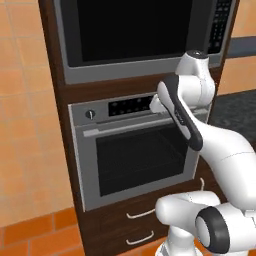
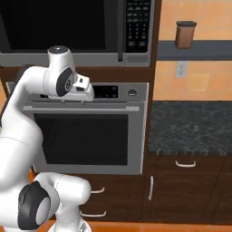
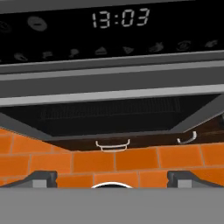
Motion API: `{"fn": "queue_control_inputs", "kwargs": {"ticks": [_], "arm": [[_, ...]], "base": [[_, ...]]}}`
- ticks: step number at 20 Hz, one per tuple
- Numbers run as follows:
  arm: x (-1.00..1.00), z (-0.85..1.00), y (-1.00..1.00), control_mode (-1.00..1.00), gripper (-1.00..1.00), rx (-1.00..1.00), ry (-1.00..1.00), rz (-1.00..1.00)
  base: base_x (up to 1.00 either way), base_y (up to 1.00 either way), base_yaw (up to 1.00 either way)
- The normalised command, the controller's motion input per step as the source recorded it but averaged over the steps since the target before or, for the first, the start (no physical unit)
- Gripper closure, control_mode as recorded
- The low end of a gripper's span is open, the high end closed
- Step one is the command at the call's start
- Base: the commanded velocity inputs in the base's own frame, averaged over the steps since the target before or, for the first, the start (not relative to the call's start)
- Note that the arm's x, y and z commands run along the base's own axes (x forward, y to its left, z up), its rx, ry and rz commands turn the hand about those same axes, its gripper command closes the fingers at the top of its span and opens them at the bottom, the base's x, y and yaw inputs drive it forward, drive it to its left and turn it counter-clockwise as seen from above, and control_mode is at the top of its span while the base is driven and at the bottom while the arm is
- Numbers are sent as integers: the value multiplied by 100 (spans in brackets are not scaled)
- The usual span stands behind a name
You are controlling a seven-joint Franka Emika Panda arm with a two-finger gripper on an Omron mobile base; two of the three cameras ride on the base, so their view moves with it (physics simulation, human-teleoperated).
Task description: Navigate to the oven.
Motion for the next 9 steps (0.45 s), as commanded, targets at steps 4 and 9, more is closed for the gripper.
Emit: {"fn": "queue_control_inputs", "kwargs": {"ticks": [4, 9], "arm": [[0, 0, 0, 100, -100, 0, 0, 0], [0, 0, 0, 100, -100, 0, 0, 0]], "base": [[10, 34, -10], [33, 15, -7]]}}
